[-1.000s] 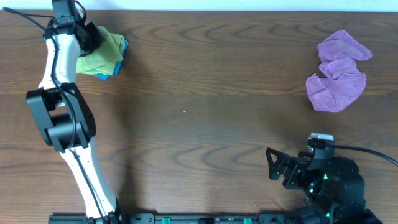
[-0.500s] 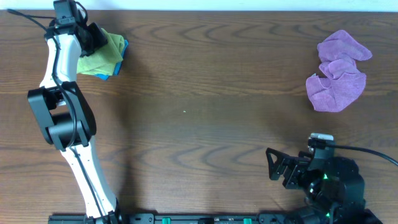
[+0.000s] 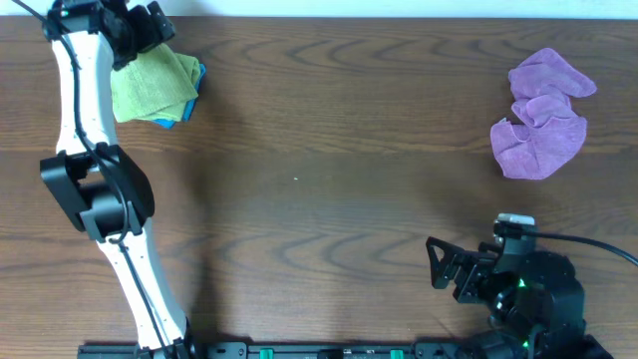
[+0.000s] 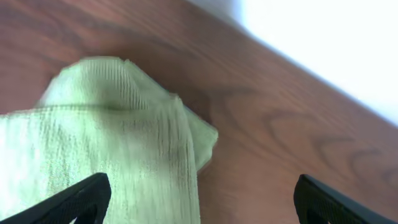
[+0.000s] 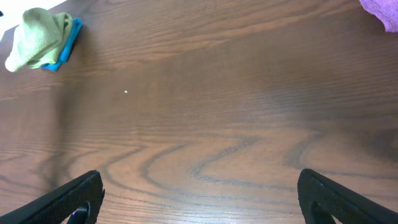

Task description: Fold the cloth

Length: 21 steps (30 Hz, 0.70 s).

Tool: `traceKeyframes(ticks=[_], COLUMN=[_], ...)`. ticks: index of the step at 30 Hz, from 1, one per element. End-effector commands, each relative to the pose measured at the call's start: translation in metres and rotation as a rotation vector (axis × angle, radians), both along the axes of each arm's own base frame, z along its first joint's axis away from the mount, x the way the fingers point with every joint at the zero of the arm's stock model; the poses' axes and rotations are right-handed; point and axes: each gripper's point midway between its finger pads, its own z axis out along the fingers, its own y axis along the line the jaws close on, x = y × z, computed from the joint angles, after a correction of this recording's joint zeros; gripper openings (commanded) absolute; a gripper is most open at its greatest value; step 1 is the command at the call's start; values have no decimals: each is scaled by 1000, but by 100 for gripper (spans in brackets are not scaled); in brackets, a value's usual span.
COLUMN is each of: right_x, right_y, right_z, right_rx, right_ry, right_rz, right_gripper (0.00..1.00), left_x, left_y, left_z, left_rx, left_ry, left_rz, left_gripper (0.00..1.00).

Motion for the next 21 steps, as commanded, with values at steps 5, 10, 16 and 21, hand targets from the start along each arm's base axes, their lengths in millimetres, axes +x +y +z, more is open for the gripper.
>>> traceKeyframes(ticks=[5,10,16,21], right_x=[0,0,0,0], right_y=[-3,-3,-3,-3], right_z=[-2,-2,-2,-2], right_rx=[3,3,3,3], right_ry=[6,6,6,6], right_rz=[-24,-24,-24,-24], right_gripper=[99,99,99,99], left_x=[-35,-58,-92,-138], left_y=[-7,-13,-7,-14], left_z=[70,107,149,166], left_rx=[76,77,135,184], left_ry=[-31,-55,-78,-23], left_rz=[-122,-120,-78,-138], left_gripper=[95,95,95,95])
